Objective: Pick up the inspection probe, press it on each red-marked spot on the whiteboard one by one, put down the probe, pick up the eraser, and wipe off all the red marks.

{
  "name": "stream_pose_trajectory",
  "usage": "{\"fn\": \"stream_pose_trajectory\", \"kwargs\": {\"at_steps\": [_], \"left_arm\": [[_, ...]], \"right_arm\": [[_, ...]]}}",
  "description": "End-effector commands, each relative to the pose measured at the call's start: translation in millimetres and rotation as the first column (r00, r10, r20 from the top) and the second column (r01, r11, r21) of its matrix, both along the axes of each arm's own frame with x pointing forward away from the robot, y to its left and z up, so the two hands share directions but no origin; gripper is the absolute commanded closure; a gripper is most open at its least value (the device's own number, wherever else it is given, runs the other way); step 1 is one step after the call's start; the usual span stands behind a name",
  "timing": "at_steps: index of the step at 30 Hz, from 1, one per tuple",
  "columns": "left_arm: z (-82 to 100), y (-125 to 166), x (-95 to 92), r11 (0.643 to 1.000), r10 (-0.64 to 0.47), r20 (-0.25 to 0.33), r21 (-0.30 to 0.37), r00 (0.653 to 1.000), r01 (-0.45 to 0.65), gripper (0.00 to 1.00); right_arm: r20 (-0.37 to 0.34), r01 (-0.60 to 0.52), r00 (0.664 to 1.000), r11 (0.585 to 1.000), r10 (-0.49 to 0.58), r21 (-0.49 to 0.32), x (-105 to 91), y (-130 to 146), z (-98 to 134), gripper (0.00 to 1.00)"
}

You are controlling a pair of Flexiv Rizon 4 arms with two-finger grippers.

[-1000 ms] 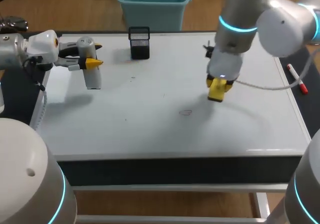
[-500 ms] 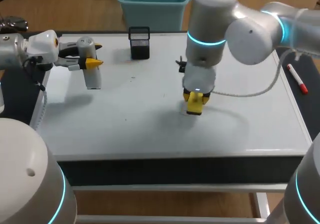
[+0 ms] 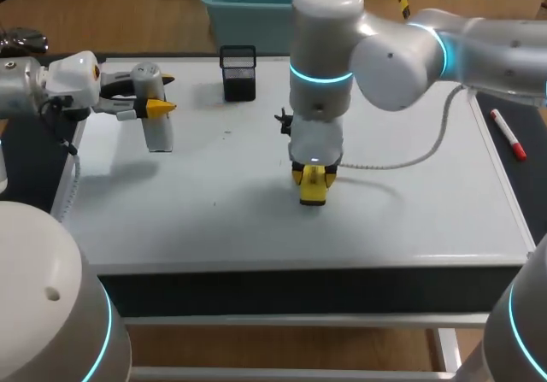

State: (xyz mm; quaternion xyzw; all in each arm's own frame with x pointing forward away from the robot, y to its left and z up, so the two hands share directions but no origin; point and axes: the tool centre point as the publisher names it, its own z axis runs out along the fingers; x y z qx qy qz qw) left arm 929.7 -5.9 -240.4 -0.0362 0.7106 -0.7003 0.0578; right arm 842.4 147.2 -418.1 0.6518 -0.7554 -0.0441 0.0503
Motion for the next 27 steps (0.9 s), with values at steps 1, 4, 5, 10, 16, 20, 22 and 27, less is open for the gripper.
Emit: {"fn": "stream_pose_trajectory", "kwargs": {"at_steps": [1,4,5,10,16,20,22,27], "left_arm": [[1.3,-0.1,-0.6,1.000,0.002,0.001,0.001,1.000,-0.002,1.00],[1.3,-0.1,-0.6,1.000,0.002,0.001,0.001,1.000,-0.002,1.00],[1.3,-0.1,-0.6,1.000,0.002,0.001,0.001,1.000,-0.002,1.00],[1.3,-0.1,-0.6,1.000,0.002,0.001,0.001,1.000,-0.002,1.00],[1.3,-0.1,-0.6,1.000,0.002,0.001,0.001,1.000,-0.002,1.00],[1.3,-0.1,-0.6,1.000,0.002,0.001,0.001,1.000,-0.002,1.00],[1.3,-0.1,-0.6,1.000,0.002,0.001,0.001,1.000,-0.002,1.00],[1.3,-0.1,-0.6,1.000,0.002,0.001,0.001,1.000,-0.002,1.00]], "right_arm": [[0.001,-0.016,1.000,1.000,0.016,-0.018,-1.5,5.8,-2.1,1.00],[0.008,-0.030,1.000,0.999,0.030,-0.023,-2.6,8.4,-4.4,1.00],[0.005,-0.033,0.999,0.999,0.033,-0.019,-2.9,9.2,-5.4,1.00],[0.014,-0.049,0.999,0.999,0.049,-0.007,-3.0,10.5,-7.4,1.00],[0.022,-0.057,0.998,0.998,0.057,0.000,-4.0,11.9,-10.8,1.00],[0.026,-0.063,0.998,0.998,0.063,0.000,-5.6,9.7,-13.9,1.00],[0.028,-0.062,0.998,0.998,0.062,0.000,-5.5,7.7,-14.6,1.00],[0.030,-0.054,0.998,0.999,0.054,-0.006,-4.1,0.7,-17.0,1.00]]}}
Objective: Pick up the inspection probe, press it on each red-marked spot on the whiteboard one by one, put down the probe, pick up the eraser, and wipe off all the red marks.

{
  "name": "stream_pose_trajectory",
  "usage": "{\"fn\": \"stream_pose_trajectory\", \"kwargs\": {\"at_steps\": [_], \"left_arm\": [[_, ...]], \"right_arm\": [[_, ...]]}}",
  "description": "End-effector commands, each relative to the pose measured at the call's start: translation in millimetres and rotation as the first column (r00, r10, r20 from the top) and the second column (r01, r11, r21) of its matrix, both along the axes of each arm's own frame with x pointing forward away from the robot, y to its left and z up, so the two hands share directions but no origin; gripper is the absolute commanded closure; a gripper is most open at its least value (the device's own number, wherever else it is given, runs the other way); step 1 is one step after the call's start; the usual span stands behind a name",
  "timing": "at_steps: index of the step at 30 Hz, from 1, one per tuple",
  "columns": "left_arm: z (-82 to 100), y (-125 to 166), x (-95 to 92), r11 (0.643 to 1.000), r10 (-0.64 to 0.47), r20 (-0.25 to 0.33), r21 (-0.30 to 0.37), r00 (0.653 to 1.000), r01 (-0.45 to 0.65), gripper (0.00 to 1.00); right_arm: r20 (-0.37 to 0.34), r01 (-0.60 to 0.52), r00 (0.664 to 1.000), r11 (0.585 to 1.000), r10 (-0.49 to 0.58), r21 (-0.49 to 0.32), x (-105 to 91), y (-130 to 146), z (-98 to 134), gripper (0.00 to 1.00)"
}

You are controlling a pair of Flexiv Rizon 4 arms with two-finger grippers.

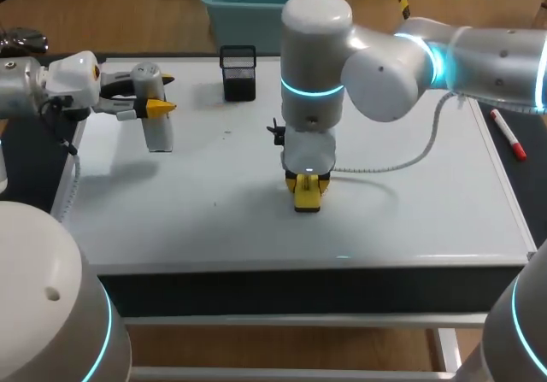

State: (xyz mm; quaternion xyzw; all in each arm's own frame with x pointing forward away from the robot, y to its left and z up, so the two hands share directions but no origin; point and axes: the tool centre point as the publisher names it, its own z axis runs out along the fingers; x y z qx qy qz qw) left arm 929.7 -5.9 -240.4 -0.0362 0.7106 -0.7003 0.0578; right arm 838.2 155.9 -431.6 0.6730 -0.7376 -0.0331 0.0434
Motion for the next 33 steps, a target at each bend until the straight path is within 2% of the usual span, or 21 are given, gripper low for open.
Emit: {"fn": "stream_pose_trajectory", "kwargs": {"at_steps": [1,21,33], "left_arm": [[1.3,-0.1,-0.6,1.000,0.002,0.001,0.001,1.000,-0.002,1.00],[1.3,-0.1,-0.6,1.000,0.002,0.001,0.001,1.000,-0.002,1.00],[1.3,-0.1,-0.6,1.000,0.002,0.001,0.001,1.000,-0.002,1.00]], "right_arm": [[0.007,0.008,1.000,1.000,-0.008,0.000,1.1,-10.4,-3.3,1.00],[0.042,0.143,0.989,0.989,-0.142,-0.024,11.6,-77.8,0.3,1.00],[0.067,0.172,0.983,0.985,-0.171,-0.011,18.1,-108.4,21.9,1.00]]}}
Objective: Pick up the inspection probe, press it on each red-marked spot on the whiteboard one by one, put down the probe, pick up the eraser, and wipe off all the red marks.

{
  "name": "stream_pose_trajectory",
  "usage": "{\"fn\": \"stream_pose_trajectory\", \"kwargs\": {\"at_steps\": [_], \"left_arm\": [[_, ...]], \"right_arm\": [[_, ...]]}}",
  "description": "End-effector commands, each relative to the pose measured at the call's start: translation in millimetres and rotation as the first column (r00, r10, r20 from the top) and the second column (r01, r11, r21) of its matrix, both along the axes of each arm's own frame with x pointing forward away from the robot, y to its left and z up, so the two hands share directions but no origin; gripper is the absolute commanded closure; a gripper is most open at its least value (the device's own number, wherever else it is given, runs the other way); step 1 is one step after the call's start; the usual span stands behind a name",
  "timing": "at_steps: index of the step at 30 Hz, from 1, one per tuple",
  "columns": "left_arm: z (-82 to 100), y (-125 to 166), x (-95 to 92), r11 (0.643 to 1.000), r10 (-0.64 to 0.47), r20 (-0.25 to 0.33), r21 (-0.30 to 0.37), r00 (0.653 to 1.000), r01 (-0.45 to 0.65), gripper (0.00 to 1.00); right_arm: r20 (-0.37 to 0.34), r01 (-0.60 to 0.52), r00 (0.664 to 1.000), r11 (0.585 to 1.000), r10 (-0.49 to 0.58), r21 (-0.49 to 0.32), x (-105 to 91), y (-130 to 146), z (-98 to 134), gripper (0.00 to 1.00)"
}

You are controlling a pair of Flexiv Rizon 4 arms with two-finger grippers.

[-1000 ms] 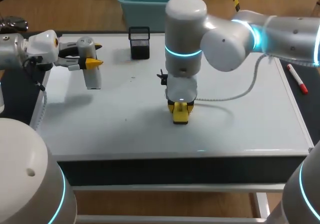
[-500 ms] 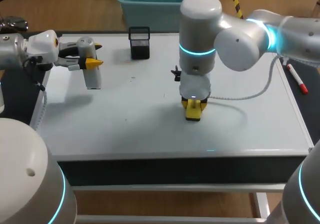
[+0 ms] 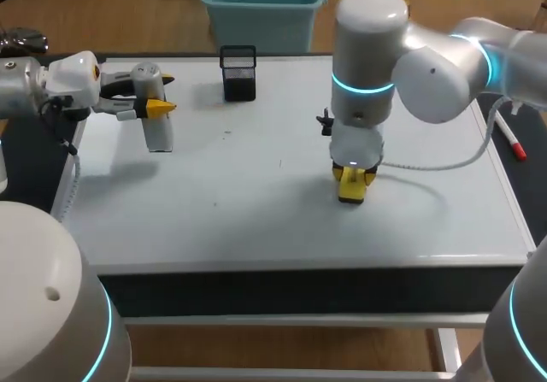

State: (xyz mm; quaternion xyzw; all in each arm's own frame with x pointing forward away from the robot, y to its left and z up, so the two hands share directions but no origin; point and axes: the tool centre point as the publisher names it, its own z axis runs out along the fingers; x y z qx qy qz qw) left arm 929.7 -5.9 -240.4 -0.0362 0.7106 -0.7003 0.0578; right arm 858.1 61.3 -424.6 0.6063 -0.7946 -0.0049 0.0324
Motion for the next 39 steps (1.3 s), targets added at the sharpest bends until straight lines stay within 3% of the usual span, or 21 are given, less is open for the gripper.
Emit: {"fn": "stream_pose_trajectory", "kwargs": {"at_steps": [1,8,16,19,23,39], "left_arm": [[1.3,-0.1,-0.6,1.000,0.002,0.001,0.001,1.000,-0.002,1.00],[1.3,-0.1,-0.6,1.000,0.002,0.001,0.001,1.000,-0.002,1.00],[1.3,-0.1,-0.6,1.000,0.002,0.001,0.001,1.000,-0.002,1.00],[1.3,-0.1,-0.6,1.000,0.002,0.001,0.001,1.000,-0.002,1.00],[1.3,-0.1,-0.6,1.000,0.002,0.001,0.001,1.000,-0.002,1.00],[1.3,-0.1,-0.6,1.000,0.002,0.001,0.001,1.000,-0.002,1.00]], "right_arm": [[0.017,-0.003,1.000,1.000,0.002,0.021,-0.7,-16.7,18.3,1.00],[0.046,-0.008,0.999,0.999,0.007,0.036,6.4,-43.0,38.5,1.00],[0.054,-0.005,0.999,0.999,0.003,0.038,10.9,-59.4,46.2,1.00],[0.059,-0.030,0.998,0.997,0.026,0.075,12.2,-64.3,48.4,1.00],[0.084,0.014,0.996,1.000,-0.015,0.016,15.7,-75.0,51.7,1.00],[0.084,0.014,0.996,1.000,-0.015,0.016,15.7,-75.0,51.7,1.00]]}}
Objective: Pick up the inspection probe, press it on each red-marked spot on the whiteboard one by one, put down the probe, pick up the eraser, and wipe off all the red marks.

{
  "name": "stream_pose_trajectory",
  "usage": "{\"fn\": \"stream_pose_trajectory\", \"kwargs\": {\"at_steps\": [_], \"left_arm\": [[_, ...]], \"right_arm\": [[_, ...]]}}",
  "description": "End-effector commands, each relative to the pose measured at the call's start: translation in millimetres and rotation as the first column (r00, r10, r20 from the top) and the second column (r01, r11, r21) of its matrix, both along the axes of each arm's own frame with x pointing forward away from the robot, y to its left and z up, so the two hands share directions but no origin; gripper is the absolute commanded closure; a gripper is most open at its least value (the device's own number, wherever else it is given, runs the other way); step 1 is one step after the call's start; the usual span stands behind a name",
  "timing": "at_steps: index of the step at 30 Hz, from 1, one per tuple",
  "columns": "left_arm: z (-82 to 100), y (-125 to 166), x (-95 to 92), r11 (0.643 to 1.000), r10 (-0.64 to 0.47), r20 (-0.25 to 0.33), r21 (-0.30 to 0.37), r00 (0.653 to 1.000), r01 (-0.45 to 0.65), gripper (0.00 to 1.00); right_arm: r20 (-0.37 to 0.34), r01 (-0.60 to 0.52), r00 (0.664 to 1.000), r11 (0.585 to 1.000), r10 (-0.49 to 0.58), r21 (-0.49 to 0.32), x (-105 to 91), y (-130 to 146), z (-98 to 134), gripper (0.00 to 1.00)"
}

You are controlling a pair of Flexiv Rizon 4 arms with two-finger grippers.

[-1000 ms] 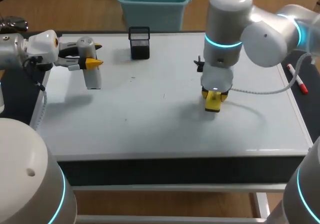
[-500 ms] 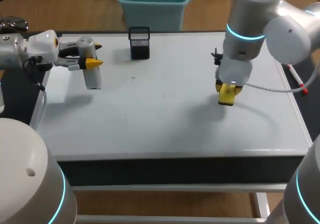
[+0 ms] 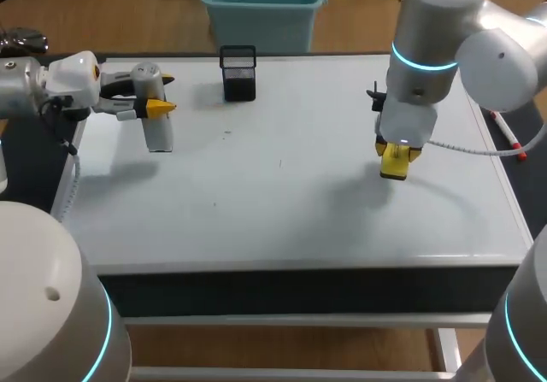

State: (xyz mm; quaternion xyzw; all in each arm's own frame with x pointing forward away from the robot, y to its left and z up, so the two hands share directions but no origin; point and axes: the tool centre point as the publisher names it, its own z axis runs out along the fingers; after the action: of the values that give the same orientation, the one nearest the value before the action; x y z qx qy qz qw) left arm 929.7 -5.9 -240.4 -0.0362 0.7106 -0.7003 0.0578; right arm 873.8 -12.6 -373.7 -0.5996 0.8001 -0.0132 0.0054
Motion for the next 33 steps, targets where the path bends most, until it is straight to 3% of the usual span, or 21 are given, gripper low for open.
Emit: {"fn": "stream_pose_trajectory", "kwargs": {"at_steps": [1,4,9,20,33], "left_arm": [[1.3,-0.1,-0.5,1.000,0.002,0.001,0.001,1.000,-0.002,1.00],[1.3,-0.1,-0.5,1.000,0.002,0.001,0.001,1.000,-0.002,1.00],[1.3,-0.1,-0.5,1.000,0.002,0.001,0.001,1.000,-0.002,1.00],[1.3,-0.1,-0.5,1.000,0.002,0.001,0.001,1.000,-0.002,1.00],[1.3,-0.1,-0.5,1.000,0.002,0.001,0.001,1.000,-0.002,1.00]], "right_arm": [[0.001,-0.002,1.000,1.000,0.002,-0.001,0.0,-1.1,0.9,1.00],[0.010,-0.004,1.000,1.000,0.003,0.003,10.8,-8.4,-1.5,1.00],[0.046,-0.058,0.997,0.998,0.059,-0.031,45.3,-12.6,3.1,1.00],[-0.017,-0.230,0.973,0.970,0.229,-0.077,139.1,0.3,-0.3,1.00],[-0.082,-0.344,0.936,0.939,0.344,0.016,224.2,42.9,-4.3,1.00]]}}
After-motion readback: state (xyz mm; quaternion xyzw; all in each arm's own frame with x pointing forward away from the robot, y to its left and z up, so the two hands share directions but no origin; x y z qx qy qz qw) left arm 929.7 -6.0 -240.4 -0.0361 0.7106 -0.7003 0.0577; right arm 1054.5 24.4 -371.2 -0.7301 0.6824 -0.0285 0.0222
